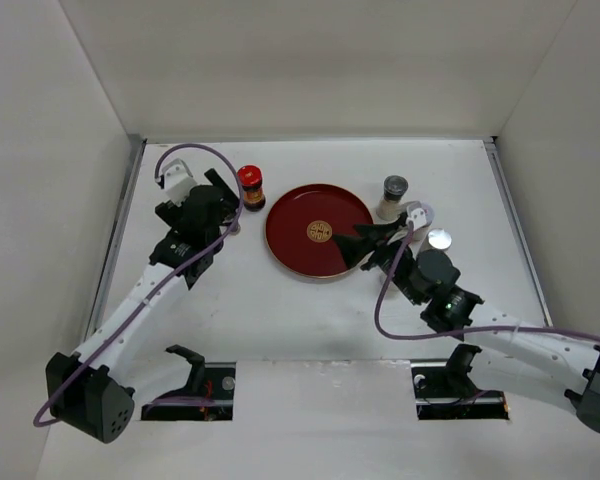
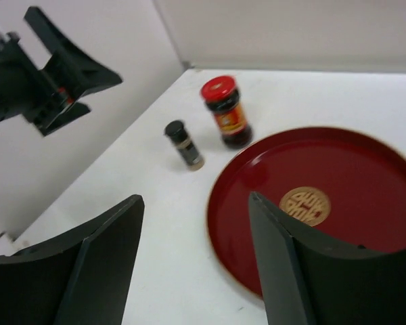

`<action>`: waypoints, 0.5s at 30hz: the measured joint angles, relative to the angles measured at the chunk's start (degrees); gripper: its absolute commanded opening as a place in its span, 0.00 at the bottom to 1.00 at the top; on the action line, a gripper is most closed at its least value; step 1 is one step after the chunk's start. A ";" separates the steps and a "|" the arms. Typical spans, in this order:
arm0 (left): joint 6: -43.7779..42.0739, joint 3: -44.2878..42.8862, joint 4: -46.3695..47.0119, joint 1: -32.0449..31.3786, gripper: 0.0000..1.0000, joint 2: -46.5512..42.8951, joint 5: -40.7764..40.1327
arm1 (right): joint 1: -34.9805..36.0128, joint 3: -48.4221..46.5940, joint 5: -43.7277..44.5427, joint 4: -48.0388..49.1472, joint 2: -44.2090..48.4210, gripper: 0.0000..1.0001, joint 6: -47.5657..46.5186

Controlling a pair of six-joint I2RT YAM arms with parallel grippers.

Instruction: Organize the condiment bottles

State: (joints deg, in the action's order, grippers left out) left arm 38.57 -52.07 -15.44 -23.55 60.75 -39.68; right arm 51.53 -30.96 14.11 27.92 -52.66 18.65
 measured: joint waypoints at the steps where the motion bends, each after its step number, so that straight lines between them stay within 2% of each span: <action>1: -0.20 -0.09 0.52 -0.17 1.00 0.24 0.09 | -0.42 -0.02 0.85 -0.09 0.50 0.71 -0.13; 4: -1.88 -0.04 3.82 -0.92 1.00 0.44 0.66 | -0.52 -0.24 2.14 -1.36 1.88 0.59 -0.44; 5: -2.78 -0.04 5.64 -1.22 1.00 0.46 0.98 | -0.52 -0.59 2.43 -2.32 2.40 0.52 -0.55; 8: -5.84 -0.04 10.64 -2.64 1.00 0.90 1.75 | -0.76 -2.84 3.13 -5.05 3.32 0.20 -0.76; 9: -6.93 -0.02 12.24 -3.13 1.00 1.20 2.08 | -1.03 -3.67 3.34 -5.60 3.50 0.14 -0.83; 12: -9.51 0.24 16.44 -4.09 0.97 2.10 3.10 | -3.23 -5.73 5.05 -6.23 3.80 0.10 -0.24; 13: -10.25 0.24 17.53 -4.26 0.80 2.54 3.72 | -4.07 -6.10 5.84 -6.62 3.82 0.11 0.20; 14: -10.84 0.24 18.67 -4.26 0.49 3.04 4.59 | -5.09 -6.40 6.86 -7.06 3.76 0.16 0.63; 15: -11.21 0.22 19.63 -4.26 0.33 3.67 5.49 | -5.99 -6.56 7.69 -7.39 3.54 0.23 1.05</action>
State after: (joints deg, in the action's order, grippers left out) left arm 27.35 -51.86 4.19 -27.81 64.42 -34.20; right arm 45.54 -37.52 21.80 20.53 -49.12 19.70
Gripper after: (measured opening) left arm 0.645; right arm 0.143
